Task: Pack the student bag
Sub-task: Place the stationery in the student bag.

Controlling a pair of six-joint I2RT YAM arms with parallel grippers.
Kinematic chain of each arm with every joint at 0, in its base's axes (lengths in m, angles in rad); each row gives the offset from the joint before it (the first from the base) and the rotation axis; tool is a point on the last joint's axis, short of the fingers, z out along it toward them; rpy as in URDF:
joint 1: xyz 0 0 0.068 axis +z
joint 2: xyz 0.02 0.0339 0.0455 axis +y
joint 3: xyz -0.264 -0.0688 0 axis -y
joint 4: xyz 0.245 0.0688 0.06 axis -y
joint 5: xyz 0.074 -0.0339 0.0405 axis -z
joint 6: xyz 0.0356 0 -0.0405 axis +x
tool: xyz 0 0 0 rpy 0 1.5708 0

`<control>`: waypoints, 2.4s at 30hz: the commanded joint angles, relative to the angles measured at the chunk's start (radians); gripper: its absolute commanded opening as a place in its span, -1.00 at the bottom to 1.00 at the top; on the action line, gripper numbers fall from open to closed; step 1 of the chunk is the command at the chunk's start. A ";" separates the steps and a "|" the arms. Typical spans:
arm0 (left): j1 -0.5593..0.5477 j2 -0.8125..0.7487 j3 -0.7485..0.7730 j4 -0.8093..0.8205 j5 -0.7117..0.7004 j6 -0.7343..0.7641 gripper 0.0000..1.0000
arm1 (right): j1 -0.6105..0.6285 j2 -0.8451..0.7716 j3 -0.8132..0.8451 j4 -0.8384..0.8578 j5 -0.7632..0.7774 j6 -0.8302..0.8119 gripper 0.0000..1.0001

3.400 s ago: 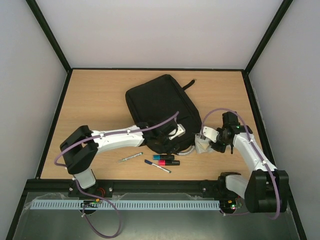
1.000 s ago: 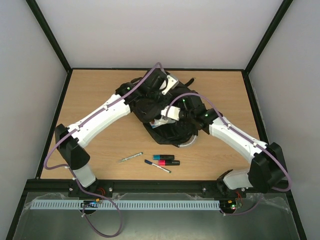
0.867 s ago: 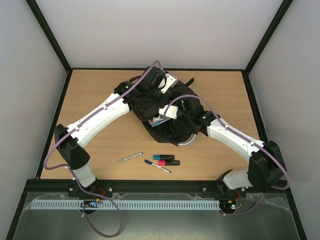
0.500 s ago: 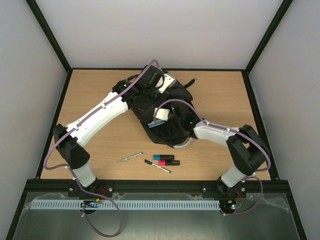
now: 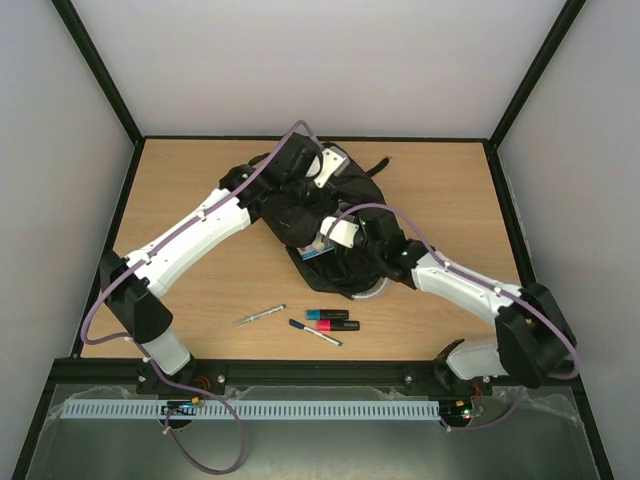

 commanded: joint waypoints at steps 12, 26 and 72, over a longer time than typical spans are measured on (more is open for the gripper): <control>0.044 -0.095 -0.053 0.154 0.067 -0.038 -0.95 | 0.004 -0.193 -0.073 -0.308 -0.111 0.075 0.46; 0.047 -0.099 -0.051 0.138 0.107 -0.026 -0.95 | 0.004 0.064 -0.061 -0.014 -0.001 0.017 -0.98; -0.010 0.225 -0.051 0.310 0.187 -0.093 -0.95 | -0.239 -0.513 -0.070 -0.628 -0.116 0.375 0.05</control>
